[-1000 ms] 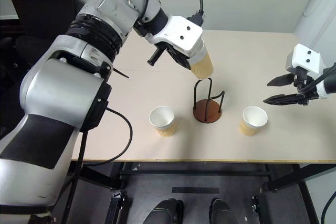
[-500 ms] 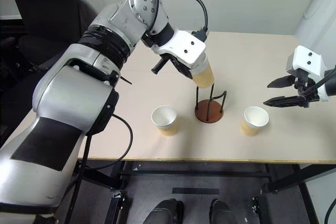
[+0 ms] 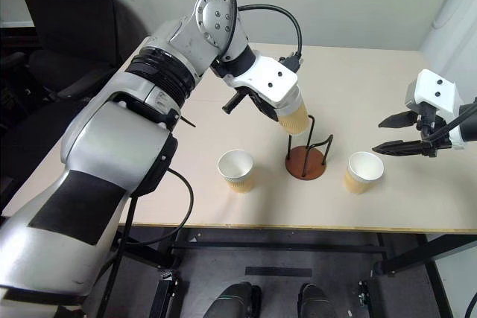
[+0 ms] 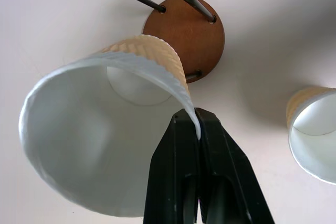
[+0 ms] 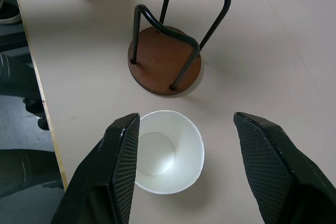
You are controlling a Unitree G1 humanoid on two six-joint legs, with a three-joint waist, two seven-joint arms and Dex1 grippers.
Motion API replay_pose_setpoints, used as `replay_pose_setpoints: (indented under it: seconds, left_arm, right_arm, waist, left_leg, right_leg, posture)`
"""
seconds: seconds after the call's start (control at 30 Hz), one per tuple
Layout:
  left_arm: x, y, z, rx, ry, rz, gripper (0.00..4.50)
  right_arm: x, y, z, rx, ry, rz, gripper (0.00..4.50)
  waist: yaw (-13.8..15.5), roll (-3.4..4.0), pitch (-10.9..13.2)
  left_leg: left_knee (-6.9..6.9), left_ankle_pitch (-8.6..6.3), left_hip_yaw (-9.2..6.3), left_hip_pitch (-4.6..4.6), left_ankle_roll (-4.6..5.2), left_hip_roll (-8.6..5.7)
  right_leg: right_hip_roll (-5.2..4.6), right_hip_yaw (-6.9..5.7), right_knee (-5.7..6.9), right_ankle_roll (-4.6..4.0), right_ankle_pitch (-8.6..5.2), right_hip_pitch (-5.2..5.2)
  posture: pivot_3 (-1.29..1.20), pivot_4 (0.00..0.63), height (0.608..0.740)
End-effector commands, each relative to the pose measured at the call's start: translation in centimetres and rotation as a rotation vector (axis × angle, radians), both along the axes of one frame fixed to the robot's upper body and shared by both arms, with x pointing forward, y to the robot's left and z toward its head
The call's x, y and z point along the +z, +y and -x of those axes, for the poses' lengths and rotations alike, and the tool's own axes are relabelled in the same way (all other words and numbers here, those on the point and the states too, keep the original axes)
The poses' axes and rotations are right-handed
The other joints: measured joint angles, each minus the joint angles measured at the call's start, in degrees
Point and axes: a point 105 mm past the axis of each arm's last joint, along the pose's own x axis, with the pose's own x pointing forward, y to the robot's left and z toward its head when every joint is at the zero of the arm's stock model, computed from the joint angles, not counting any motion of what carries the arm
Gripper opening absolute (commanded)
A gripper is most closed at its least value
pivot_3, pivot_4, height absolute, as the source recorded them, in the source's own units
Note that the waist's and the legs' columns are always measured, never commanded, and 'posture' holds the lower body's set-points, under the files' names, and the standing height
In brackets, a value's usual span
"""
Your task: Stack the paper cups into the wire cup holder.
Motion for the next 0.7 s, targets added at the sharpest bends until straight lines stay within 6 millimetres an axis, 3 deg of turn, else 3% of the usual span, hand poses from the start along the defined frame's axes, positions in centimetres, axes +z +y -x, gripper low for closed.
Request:
replay_pose_setpoints:
  seconds: [0.03, 0.33, 0.7]
  left_arm:
    - [2.2, -0.4, 0.6, -0.038, -0.069, -0.027, 0.02]
    - [4.5, -1.5, 1.0, -0.044, -0.132, 0.029, 0.02]
    - [3.4, -3.4, 1.5, -0.093, -0.096, 0.055, 0.02]
  right_arm:
    - [2.0, -0.1, 0.5, -0.001, -0.073, -0.003, 2.86]
    - [2.2, -0.2, 0.4, -0.003, -0.076, 0.0, 2.86]
    - [2.1, -0.5, 0.5, -0.016, -0.075, 0.013, 2.86]
  waist:
    - [0.0, 0.0, 0.0]
    - [0.0, 0.0, 0.0]
    - [0.1, -0.01, 0.0]
  left_leg:
    - [0.0, -0.01, 0.0, 0.0, 0.01, 0.0]
    - [-0.02, -0.11, 0.01, -0.04, 0.08, -0.01]
    - [-0.01, -0.25, 0.07, -0.04, 0.15, -0.01]
  right_leg:
    - [-0.01, 0.0, 0.0, 0.02, 0.0, 0.0]
    - [-0.05, 0.01, -0.05, 0.09, -0.09, -0.02]
    - [-0.11, 0.01, -0.05, 0.2, -0.16, -0.01]
  posture:
    - [0.0, 0.15, 0.74]
    - [0.0, 0.15, 0.74]
    - [0.0, 0.15, 0.74]
